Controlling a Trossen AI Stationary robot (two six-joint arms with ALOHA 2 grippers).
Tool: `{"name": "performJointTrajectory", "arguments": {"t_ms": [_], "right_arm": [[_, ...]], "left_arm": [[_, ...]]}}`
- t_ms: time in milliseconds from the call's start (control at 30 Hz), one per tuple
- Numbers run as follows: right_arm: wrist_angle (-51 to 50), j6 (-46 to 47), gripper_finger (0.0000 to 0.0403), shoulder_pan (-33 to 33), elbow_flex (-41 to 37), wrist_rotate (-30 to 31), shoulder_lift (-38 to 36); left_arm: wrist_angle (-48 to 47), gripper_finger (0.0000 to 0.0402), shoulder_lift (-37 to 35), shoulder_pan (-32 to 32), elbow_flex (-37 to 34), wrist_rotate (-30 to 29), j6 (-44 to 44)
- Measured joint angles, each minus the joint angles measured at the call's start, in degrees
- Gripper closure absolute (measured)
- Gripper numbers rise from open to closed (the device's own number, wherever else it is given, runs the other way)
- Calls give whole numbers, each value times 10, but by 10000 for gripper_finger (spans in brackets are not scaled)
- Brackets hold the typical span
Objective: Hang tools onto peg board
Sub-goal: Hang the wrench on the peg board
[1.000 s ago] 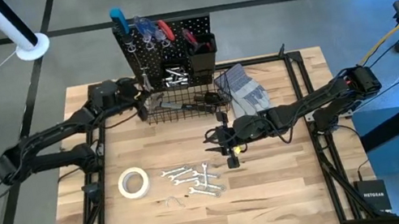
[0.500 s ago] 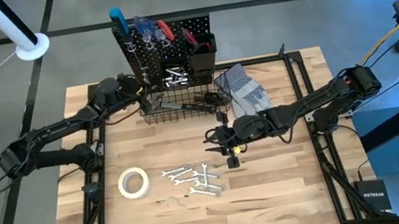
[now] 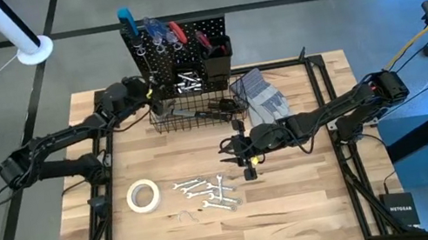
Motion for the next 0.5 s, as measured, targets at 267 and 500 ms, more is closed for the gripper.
{"name": "performJointTrajectory", "arguments": {"t_ms": [267,500], "right_arm": [[0,0,281,0,0,0,0],[-11,0,281,0,0,0,0]], "left_arm": [[-1,350,0,0,0,2,9],[-39,274,-20,-13,1,2,22]]}}
